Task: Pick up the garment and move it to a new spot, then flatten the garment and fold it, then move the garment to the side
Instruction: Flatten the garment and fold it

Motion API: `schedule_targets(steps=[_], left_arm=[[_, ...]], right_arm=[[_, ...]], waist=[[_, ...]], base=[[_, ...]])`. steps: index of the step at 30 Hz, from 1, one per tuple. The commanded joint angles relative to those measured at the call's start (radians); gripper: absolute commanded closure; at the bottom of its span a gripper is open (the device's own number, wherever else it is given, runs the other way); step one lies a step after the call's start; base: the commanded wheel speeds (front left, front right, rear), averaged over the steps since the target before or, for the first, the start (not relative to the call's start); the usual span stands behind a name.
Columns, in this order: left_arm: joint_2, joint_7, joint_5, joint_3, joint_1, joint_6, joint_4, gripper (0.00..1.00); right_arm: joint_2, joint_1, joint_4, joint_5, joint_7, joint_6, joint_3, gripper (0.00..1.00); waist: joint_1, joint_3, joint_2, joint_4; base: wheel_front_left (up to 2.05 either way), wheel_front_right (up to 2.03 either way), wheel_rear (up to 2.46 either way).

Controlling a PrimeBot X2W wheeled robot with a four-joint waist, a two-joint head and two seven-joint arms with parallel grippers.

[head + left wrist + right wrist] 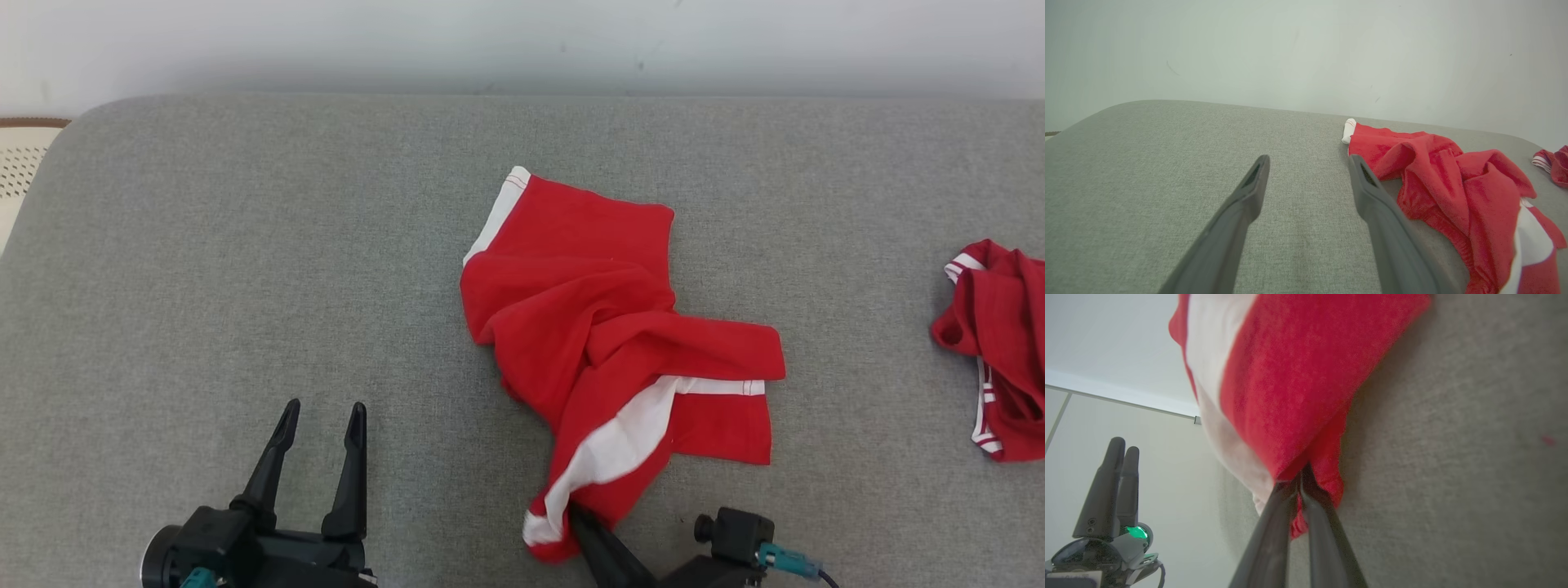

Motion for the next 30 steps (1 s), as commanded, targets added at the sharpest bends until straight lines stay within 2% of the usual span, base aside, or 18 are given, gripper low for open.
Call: schedule_targets(steps=[1, 4, 8, 16, 23, 30], left_arm=[[0.001, -0.006, 0.009, 0.004, 0.003, -0.005, 0.005, 0.0], [0.003, -0.006, 0.013, 0.01, 0.015, -0.002, 0.005, 0.0], [0.009, -0.006, 0.013, 0.016, 0.019, -0.001, 0.006, 0.0], [0.024, -0.006, 0.013, 0.032, 0.036, 0.008, 0.0, 0.0], [0.034, -0.003, 0.017, 0.051, 0.054, 0.036, -0.019, 0.0], [0.031, 0.012, 0.018, 0.053, 0.075, 0.064, -0.057, 0.0]], right_arm=[[-0.078, 0.015, 0.027, -0.041, -0.007, -0.006, -0.011, 0.0], [-0.124, 0.039, 0.018, -0.089, -0.01, -0.011, -0.027, 0.0], [-0.149, 0.071, -0.013, -0.131, -0.004, -0.011, -0.063, 0.0], [-0.18, 0.176, -0.143, -0.268, 0.043, -0.007, -0.233, 0.0], [-0.16, 0.244, -0.331, -0.423, 0.071, -0.003, -0.444, 0.0], [-0.109, 0.207, -0.473, -0.603, 0.038, -0.003, -0.615, 0.0]], waist=[[0.0001, -0.005, 0.0001, -0.006], [0.0001, -0.015, 0.0001, -0.014], [0.0001, -0.023, 0.0001, -0.023], [0.0001, -0.041, 0.0001, -0.049], [0.0001, -0.057, 0.0001, -0.069], [0.0001, -0.076, 0.0001, -0.07]], base=[[0.0, 0.0, 0.0], [0.0, 0.0, 0.0], [0.0, 0.0, 0.0], [0.0, 0.0, 0.0], [0.0, 0.0, 0.0], [0.0, 0.0, 0.0]])
